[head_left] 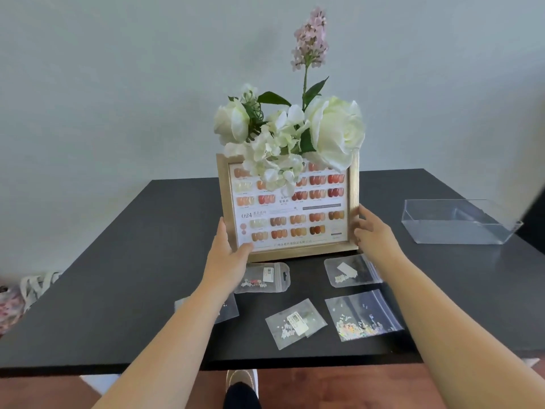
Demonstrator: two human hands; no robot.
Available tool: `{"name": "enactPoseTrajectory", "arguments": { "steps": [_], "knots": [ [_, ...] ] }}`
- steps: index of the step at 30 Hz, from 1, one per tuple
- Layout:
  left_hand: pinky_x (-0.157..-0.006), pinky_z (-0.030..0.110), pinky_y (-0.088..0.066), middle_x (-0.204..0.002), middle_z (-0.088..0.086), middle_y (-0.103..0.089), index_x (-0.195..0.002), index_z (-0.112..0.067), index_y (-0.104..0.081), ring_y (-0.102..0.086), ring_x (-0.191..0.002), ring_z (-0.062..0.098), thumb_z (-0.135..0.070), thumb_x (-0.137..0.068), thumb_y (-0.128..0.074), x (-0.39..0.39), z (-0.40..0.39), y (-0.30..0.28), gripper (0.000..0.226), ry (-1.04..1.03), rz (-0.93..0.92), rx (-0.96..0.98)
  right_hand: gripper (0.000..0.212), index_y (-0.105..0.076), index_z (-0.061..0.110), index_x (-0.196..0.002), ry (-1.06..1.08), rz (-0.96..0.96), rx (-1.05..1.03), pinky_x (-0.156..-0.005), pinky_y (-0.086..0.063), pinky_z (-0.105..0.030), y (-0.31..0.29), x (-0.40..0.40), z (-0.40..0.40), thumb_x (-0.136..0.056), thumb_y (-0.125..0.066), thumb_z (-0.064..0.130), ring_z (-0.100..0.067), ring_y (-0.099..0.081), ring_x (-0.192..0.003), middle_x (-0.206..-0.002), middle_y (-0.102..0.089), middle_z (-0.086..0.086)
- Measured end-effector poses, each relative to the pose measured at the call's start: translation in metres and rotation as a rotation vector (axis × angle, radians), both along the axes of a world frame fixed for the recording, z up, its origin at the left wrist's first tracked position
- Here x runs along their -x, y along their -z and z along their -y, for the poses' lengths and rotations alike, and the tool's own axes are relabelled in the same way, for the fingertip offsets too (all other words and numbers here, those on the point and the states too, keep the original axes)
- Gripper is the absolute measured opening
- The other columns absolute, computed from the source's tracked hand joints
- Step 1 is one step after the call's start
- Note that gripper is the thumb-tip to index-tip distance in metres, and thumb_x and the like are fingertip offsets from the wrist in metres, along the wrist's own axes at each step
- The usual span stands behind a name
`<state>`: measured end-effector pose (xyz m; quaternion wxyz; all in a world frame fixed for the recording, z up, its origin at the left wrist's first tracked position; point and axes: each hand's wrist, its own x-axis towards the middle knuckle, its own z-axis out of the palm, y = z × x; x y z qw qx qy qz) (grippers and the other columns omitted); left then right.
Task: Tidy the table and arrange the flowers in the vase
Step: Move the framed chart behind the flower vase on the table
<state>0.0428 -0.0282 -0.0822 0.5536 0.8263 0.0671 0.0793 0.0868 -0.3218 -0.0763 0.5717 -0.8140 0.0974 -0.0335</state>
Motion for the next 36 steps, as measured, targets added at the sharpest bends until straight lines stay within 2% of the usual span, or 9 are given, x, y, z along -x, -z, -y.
{"name": "enactPoseTrajectory", "arguments": {
  "steps": [3, 6, 10, 15, 19, 22, 26, 32, 36],
  "knots": [
    [-0.112, 0.045, -0.032, -0.152, -0.012, -0.043, -0.155, -0.04, -0.011, -0.042, -0.138, 0.019, -0.032, -0.095, -0.056, -0.002, -0.013, -0.005, 0.075, -0.037, -0.005, 0.031, 0.059, -0.029, 0.036, -0.149, -0.052, -0.053, -0.045, -0.094, -0.053, -0.045, -0.005, -0.004, -0.011, -0.099, -0.043, 0.007, -0.016, -0.056, -0.114, -0.132, -0.055, 0.008],
    [-0.11, 0.046, -0.032, -0.15, -0.013, -0.044, -0.154, -0.041, -0.011, -0.042, -0.137, 0.019, -0.032, -0.095, -0.057, -0.001, -0.025, -0.012, 0.076, -0.098, 0.006, 0.068, 0.064, -0.027, 0.039, -0.148, -0.121, -0.082, -0.107, -0.071, -0.053, -0.03, -0.01, -0.003, -0.027, -0.097, -0.048, 0.006, -0.007, -0.058, -0.09, -0.112, -0.059, 0.019],
    [-0.112, 0.051, -0.031, -0.152, -0.012, -0.042, -0.153, -0.044, -0.013, -0.039, -0.14, 0.021, -0.031, -0.094, -0.059, 0.004, -0.047, -0.016, 0.075, -0.176, -0.006, 0.129, 0.065, -0.027, 0.039, -0.148, -0.196, -0.094, -0.132, -0.057, -0.049, -0.021, -0.014, 0.002, -0.052, -0.096, -0.052, 0.009, -0.007, -0.059, -0.09, -0.104, -0.058, 0.024],
    [-0.113, 0.057, -0.031, -0.15, -0.01, -0.045, -0.15, -0.045, -0.021, -0.04, -0.139, 0.022, -0.03, -0.094, -0.062, 0.015, -0.082, -0.023, 0.071, -0.241, 0.015, 0.135, 0.063, -0.031, 0.041, -0.145, -0.281, -0.092, -0.205, -0.069, -0.05, -0.026, -0.016, 0.011, -0.09, -0.095, -0.054, 0.011, -0.004, -0.061, -0.092, -0.089, -0.067, 0.029],
    [-0.11, 0.056, -0.035, -0.148, -0.009, -0.047, -0.147, -0.045, -0.027, -0.042, -0.137, 0.021, -0.032, -0.093, -0.065, 0.022, -0.109, -0.032, 0.067, -0.259, 0.053, 0.133, 0.059, -0.035, 0.041, -0.142, -0.325, -0.113, -0.319, -0.087, -0.044, -0.039, -0.018, 0.014, -0.121, -0.095, -0.053, 0.011, -0.008, -0.059, -0.101, -0.112, -0.064, 0.017],
    [-0.107, 0.056, -0.037, -0.147, -0.009, -0.046, -0.144, -0.047, -0.029, -0.043, -0.137, 0.024, -0.035, -0.091, -0.067, 0.026, -0.13, -0.038, 0.067, -0.281, 0.07, 0.146, 0.052, -0.042, 0.044, -0.132, -0.37, -0.108, -0.353, -0.086, -0.041, -0.04, -0.022, 0.019, -0.144, -0.093, -0.051, 0.01, -0.012, -0.057, -0.107, -0.115, -0.065, 0.015],
    [-0.108, 0.06, -0.037, -0.146, -0.008, -0.048, -0.145, -0.044, -0.03, -0.043, -0.136, 0.025, -0.039, -0.089, -0.069, 0.03, -0.158, -0.046, 0.068, -0.276, 0.068, 0.125, 0.065, -0.028, 0.037, -0.148, -0.351, -0.122, -0.403, -0.095, -0.038, -0.047, -0.026, 0.021, -0.169, -0.093, -0.052, 0.011, -0.021, -0.051, -0.114, -0.13, -0.057, 0.006],
    [-0.094, 0.052, -0.045, -0.129, -0.012, -0.058, -0.131, -0.045, -0.04, -0.053, -0.12, 0.019, -0.036, -0.09, -0.067, 0.035, -0.194, -0.057, 0.05, -0.271, 0.082, 0.109, 0.067, -0.03, 0.039, -0.147, -0.367, -0.121, -0.413, -0.092, -0.039, -0.047, -0.028, 0.026, -0.201, -0.092, -0.053, 0.009, -0.02, -0.053, -0.114, -0.117, -0.062, 0.013],
    [-0.093, 0.053, -0.045, -0.127, -0.013, -0.057, -0.132, -0.045, -0.04, -0.051, -0.115, 0.017, -0.035, -0.091, -0.066, 0.039, -0.21, -0.054, 0.049, -0.31, 0.085, 0.115, 0.064, -0.032, 0.039, -0.145, -0.398, -0.127, -0.386, -0.092, -0.04, -0.049, -0.032, 0.024, -0.219, -0.092, -0.052, 0.01, -0.022, -0.052, -0.116, -0.118, -0.062, 0.012]
  ]
}}
